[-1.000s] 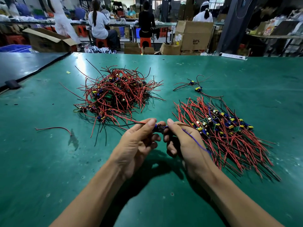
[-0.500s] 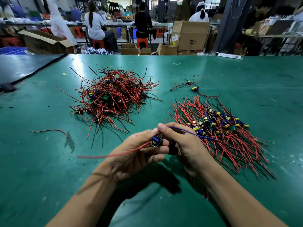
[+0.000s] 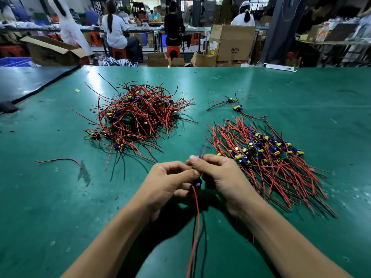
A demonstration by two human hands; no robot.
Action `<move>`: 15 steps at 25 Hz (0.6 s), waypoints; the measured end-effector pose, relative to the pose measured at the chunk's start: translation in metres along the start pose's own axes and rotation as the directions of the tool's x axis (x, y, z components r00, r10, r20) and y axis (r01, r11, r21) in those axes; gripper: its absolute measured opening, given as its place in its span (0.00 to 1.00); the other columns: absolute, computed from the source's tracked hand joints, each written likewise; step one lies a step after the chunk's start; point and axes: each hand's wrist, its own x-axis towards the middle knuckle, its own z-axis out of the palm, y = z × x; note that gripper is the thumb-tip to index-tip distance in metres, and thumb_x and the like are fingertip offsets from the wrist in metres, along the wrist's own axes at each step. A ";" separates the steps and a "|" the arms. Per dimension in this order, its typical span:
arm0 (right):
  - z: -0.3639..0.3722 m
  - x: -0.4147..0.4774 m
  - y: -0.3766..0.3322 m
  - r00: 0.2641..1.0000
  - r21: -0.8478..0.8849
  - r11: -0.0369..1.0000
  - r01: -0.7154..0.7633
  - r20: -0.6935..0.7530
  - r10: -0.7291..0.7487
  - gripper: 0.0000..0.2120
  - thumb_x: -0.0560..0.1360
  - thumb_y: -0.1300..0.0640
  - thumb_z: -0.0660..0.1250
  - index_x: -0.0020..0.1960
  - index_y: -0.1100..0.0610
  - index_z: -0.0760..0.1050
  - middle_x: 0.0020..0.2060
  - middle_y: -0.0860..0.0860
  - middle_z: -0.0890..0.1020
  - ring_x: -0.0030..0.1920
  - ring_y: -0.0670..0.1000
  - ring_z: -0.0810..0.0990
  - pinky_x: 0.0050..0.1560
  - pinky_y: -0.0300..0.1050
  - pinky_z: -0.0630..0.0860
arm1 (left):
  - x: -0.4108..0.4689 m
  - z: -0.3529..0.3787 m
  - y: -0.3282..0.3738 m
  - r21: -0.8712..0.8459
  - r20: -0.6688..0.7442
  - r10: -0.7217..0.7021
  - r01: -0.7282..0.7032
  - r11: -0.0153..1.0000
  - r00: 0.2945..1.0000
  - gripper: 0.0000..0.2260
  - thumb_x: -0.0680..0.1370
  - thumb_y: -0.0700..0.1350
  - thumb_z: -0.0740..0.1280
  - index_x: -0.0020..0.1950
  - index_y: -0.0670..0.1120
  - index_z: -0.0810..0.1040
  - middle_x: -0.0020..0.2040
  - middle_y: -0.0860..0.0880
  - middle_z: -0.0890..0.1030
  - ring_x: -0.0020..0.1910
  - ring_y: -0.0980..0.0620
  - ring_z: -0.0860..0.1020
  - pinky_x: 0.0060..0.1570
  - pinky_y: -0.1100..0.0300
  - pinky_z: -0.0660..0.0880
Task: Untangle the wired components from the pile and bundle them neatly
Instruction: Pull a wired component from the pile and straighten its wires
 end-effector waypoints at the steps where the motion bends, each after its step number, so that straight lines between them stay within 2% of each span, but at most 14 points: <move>1: 0.000 0.001 0.000 1.000 -0.016 1.000 -0.001 -0.024 0.001 0.17 0.66 0.48 0.78 0.42 0.62 0.82 0.37 0.61 0.77 0.37 0.56 0.71 0.43 0.54 0.75 | 0.000 -0.001 0.000 0.033 0.016 0.009 -0.010 0.999 1.000 0.04 0.69 0.39 0.73 0.34 0.43 0.81 0.33 0.44 0.80 0.28 0.52 0.78 0.28 0.63 0.77; 2: -0.001 0.001 0.000 0.999 -0.019 1.000 -0.004 -0.040 0.004 0.17 0.63 0.47 0.79 0.39 0.60 0.81 0.34 0.59 0.74 0.34 0.53 0.67 0.36 0.49 0.69 | 0.000 -0.001 0.001 0.059 0.037 0.011 -0.013 0.998 0.999 0.06 0.71 0.39 0.72 0.34 0.44 0.80 0.33 0.45 0.79 0.28 0.52 0.77 0.29 0.62 0.78; 4: -0.001 0.004 0.000 0.998 0.051 0.998 -0.031 -0.049 0.034 0.16 0.59 0.46 0.81 0.34 0.56 0.78 0.36 0.59 0.69 0.31 0.51 0.62 0.34 0.45 0.58 | -0.001 -0.002 0.002 0.068 0.088 -0.002 -0.004 0.998 0.996 0.07 0.71 0.40 0.72 0.34 0.45 0.78 0.33 0.45 0.78 0.30 0.51 0.76 0.30 0.61 0.78; 6: -0.002 0.004 0.000 0.997 0.119 0.991 -0.063 -0.045 0.069 0.16 0.59 0.47 0.80 0.33 0.55 0.77 0.33 0.57 0.67 0.28 0.49 0.62 0.31 0.42 0.58 | -0.001 -0.003 0.002 0.067 0.124 -0.010 0.002 0.998 0.992 0.06 0.71 0.41 0.72 0.36 0.44 0.77 0.35 0.45 0.77 0.32 0.50 0.76 0.31 0.60 0.78; 8: -0.002 0.004 0.000 0.995 0.102 0.993 -0.056 -0.074 0.064 0.17 0.61 0.46 0.79 0.36 0.58 0.78 0.30 0.55 0.66 0.23 0.46 0.61 0.24 0.37 0.58 | 0.000 -0.003 0.001 0.083 0.134 -0.005 -0.006 0.997 0.991 0.06 0.72 0.40 0.72 0.37 0.43 0.75 0.36 0.45 0.78 0.35 0.48 0.76 0.33 0.57 0.79; 11: -0.006 0.004 -0.002 0.976 -0.132 0.988 0.075 -0.191 -0.100 0.19 0.68 0.46 0.77 0.36 0.63 0.81 0.23 0.52 0.68 0.22 0.45 0.62 0.23 0.36 0.59 | 0.000 -0.002 -0.001 0.132 0.128 -0.010 -0.007 0.991 0.992 0.07 0.74 0.38 0.70 0.38 0.42 0.74 0.37 0.42 0.77 0.40 0.43 0.76 0.38 0.53 0.79; 13: -0.012 0.007 -0.004 0.923 -0.363 0.916 0.170 -0.266 -0.277 0.16 0.73 0.49 0.75 0.37 0.62 0.83 0.19 0.44 0.70 0.21 0.42 0.64 0.25 0.32 0.60 | 0.001 -0.002 0.000 0.152 0.149 -0.030 0.007 0.988 0.988 0.08 0.74 0.37 0.70 0.37 0.42 0.74 0.37 0.40 0.77 0.40 0.43 0.77 0.37 0.53 0.79; 15: -0.014 0.009 -0.006 0.885 -0.485 0.852 0.197 -0.286 -0.367 0.14 0.76 0.49 0.73 0.38 0.59 0.84 0.18 0.43 0.71 0.20 0.41 0.67 0.26 0.29 0.61 | 0.002 -0.002 0.001 0.137 0.182 -0.054 0.029 0.990 0.982 0.08 0.74 0.36 0.69 0.36 0.43 0.74 0.37 0.39 0.76 0.36 0.43 0.80 0.35 0.55 0.80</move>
